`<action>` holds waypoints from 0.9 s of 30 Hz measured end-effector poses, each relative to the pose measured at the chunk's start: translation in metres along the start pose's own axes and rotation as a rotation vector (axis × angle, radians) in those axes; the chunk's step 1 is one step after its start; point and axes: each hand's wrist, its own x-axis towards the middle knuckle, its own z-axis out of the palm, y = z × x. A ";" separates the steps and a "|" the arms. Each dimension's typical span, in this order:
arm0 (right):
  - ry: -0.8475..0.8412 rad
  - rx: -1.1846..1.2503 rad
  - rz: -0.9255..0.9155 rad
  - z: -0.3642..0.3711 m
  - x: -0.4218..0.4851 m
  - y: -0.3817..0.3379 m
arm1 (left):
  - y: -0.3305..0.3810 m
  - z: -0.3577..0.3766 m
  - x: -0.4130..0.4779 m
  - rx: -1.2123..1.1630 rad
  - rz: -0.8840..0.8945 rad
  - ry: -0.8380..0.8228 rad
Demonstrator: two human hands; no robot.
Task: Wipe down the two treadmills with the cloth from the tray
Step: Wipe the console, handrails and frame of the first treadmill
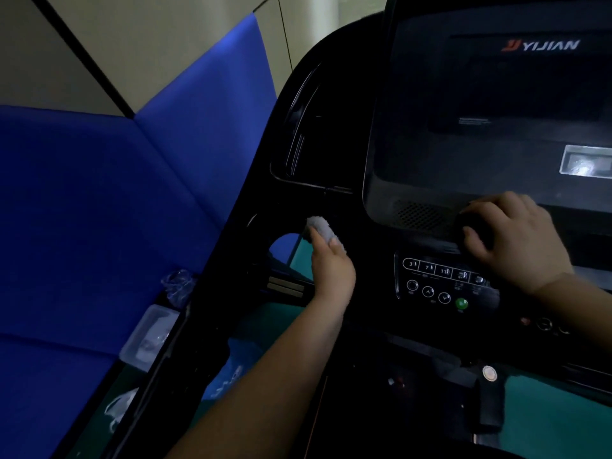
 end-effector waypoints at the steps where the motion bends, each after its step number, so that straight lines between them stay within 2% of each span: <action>1: 0.001 -0.001 -0.002 0.000 0.000 0.000 | 0.002 0.004 -0.003 -0.005 -0.002 0.024; 5: -0.008 -0.003 0.000 -0.002 0.000 -0.002 | -0.004 -0.001 -0.041 0.084 0.115 -0.021; 8: -0.008 0.001 -0.005 -0.002 0.000 -0.003 | -0.015 -0.026 -0.074 -0.204 0.053 -0.192; 10: -0.004 -0.001 0.001 -0.002 0.000 -0.003 | -0.020 -0.046 -0.097 -0.378 -0.084 -0.200; 13: -0.014 -0.002 0.003 -0.002 0.000 -0.002 | -0.039 -0.065 -0.115 -0.508 -0.212 0.057; 17: -0.024 -0.007 -0.011 -0.001 0.000 -0.001 | -0.069 -0.065 -0.083 -0.624 -0.312 0.364; 22: -0.019 -0.014 -0.028 0.000 0.000 0.001 | -0.053 -0.042 -0.034 -0.572 -0.201 0.481; 27: -0.036 0.000 -0.034 0.000 -0.002 0.002 | -0.059 -0.012 -0.021 -0.595 -0.147 0.615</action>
